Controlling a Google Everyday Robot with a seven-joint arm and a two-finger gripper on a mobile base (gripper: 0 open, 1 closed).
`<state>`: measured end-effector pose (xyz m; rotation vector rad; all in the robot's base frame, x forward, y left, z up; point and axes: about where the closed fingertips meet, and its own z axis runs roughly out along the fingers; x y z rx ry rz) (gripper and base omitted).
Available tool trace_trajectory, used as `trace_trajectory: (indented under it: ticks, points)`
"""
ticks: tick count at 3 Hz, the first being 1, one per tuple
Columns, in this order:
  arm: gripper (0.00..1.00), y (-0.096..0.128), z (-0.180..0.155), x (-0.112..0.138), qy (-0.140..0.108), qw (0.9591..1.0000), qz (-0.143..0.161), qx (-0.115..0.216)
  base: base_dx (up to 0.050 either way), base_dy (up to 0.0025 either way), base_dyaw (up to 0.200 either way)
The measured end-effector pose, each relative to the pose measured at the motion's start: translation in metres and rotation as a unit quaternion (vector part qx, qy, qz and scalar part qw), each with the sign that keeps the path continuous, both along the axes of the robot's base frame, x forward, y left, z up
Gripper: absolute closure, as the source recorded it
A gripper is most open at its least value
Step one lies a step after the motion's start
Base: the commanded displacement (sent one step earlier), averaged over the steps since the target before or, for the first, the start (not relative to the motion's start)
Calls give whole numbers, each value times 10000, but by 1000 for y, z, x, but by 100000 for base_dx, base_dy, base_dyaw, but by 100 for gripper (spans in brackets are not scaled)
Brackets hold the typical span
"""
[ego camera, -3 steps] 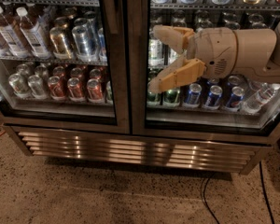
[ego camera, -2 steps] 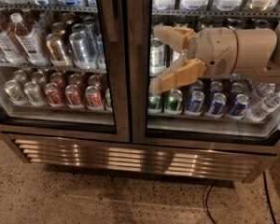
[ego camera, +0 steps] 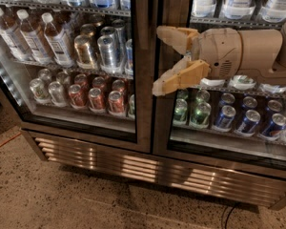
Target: Open left fridge door
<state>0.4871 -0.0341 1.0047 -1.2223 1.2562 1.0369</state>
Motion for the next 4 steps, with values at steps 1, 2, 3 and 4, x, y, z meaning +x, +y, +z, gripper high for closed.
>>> trace_trajectory:
  ticks: [1,2,3,4]
  points:
    - [0,0,0,0,0,10000,0,0,0,0,0]
    - [0,15,34,-11,-279,9994,-88,-204,0,0,0]
    - [0,14,28,-8,-221,9996,-95,-173,0,0,0]
    - [0,14,28,-8,-221,9996,-95,-173,2638,224,17006]
